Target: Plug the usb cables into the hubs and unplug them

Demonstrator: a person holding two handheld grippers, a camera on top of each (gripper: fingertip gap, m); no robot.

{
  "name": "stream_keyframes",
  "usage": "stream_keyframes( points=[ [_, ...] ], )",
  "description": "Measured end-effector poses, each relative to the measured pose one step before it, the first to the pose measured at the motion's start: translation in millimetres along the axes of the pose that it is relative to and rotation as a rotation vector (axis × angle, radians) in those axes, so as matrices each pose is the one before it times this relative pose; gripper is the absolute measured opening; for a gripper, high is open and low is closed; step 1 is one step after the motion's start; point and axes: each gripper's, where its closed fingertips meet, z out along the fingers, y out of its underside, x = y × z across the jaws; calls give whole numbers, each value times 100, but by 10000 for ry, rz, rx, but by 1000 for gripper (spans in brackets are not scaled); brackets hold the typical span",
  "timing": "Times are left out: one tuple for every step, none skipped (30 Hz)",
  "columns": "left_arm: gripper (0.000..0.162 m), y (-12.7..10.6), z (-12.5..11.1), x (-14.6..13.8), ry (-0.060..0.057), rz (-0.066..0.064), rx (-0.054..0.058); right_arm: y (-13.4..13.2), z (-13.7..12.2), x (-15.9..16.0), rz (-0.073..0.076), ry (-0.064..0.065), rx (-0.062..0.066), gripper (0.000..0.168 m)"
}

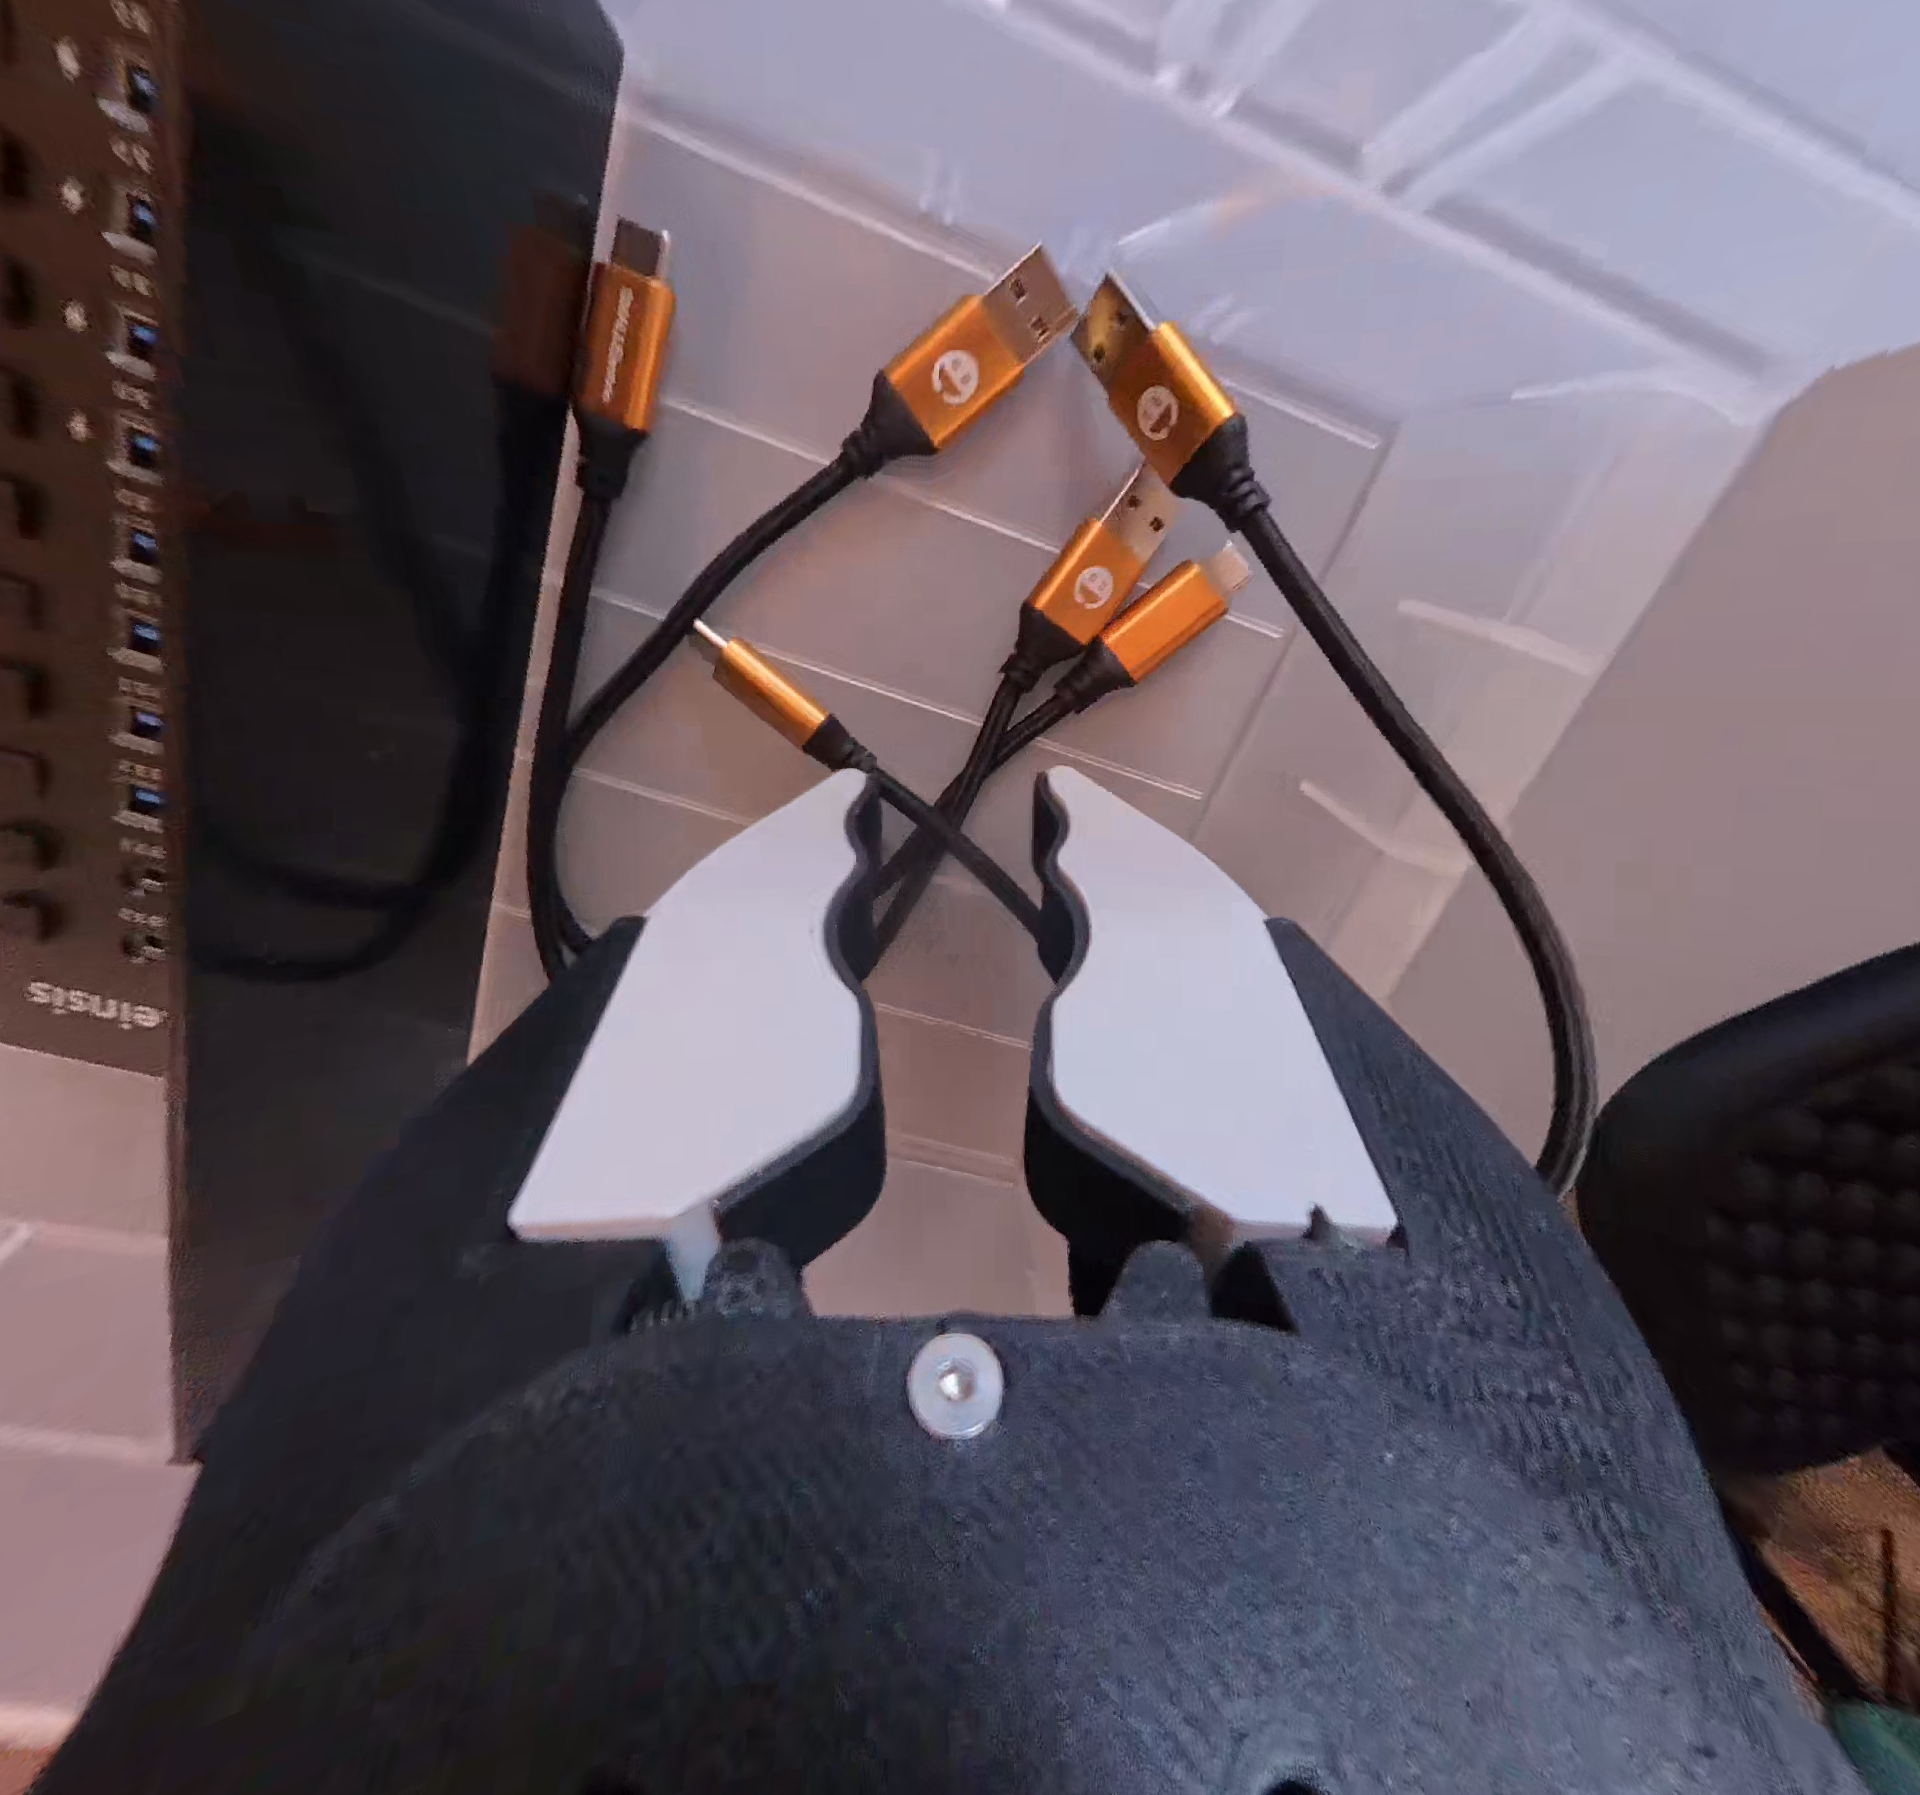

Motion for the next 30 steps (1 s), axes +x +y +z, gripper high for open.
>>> stream_keyframes(
  points=[
    [17,292,328,-174,-68,23,-208,-49,-42,33,-10,4,16,12],
    [0,237,-35,-320,-269,261,-157,-47,-43,39,-9,9,14,12],
    [0,88,-342,-64,-156,281,-55,-40,-61,83,-6,25,12,12],
    [0,-133,-680,-104,-219,224,101,-25,-72,112,3,35,14,12],
    [0,-369,-980,-234,-339,215,293,-31,-76,118,24,34,18,12],
    [0,-477,-1183,-205,-314,137,354,-37,-68,116,36,28,25,12],
    [0,-529,-1260,-135,-265,87,382,-26,-37,94,36,22,21,12],
    [0,-546,-1268,-34,-213,94,367,-20,-29,92,29,24,17,12],
    [0,-498,-1241,27,-194,113,327,-33,-27,74,16,19,17,12],
    [0,-431,-1131,25,-173,87,277,-18,-28,47,8,12,5,12],
    [0,-316,-839,72,-102,67,207,-45,-11,16,-3,4,5,12],
    [0,-93,-393,5,-109,9,89,-71,-10,-13,-11,-2,9,12],
    [0,96,171,8,-72,-96,-16,-83,3,-33,-25,-2,10,12],
    [0,482,725,275,158,-193,-236,-87,12,-33,-40,-4,1,12],
    [4,851,1155,368,269,-223,-456,-89,1,-56,-43,-9,-5,12],
    [21,1010,1455,188,212,-250,-592,-58,-18,-57,-40,-8,-13,12],
    [28,922,1546,74,200,-251,-565,-63,-31,-30,-39,-1,-15,12],
    [34,595,1511,220,341,-260,-383,-47,-42,9,-33,16,-14,12],
    [40,479,1348,221,375,-324,-354,-51,-72,50,-16,28,-6,12],
    [40,519,1100,-3,237,-239,-402,-15,-70,78,4,32,-3,12],
    [29,403,544,-110,129,-60,-400,6,-86,113,22,40,-2,12],
    [13,-609,-315,-302,-111,147,318,46,-97,131,37,42,-1,12],
    [6,-271,-567,-376,-247,286,102,69,-80,147,49,38,0,12],
    [4,-443,-913,-158,-106,147,251,82,-56,149,57,33,4,12],
    [4,-722,-1243,-95,-91,57,467,88,-29,131,73,21,4,12],
    [4,-906,-1447,-101,-148,53,583,76,2,97,78,7,8,12],
    [4,-915,-1513,-134,-223,55,570,74,20,56,63,-7,11,12],
    [4,-867,-1465,-38,-185,80,521,73,40,-1,39,-22,0,12],
    [4,-797,-1320,60,-135,51,449,81,42,-38,12,-25,-11,12],
    [4,-586,-1090,107,-105,58,315,70,56,-84,-9,-31,-23,12]
  ],
)
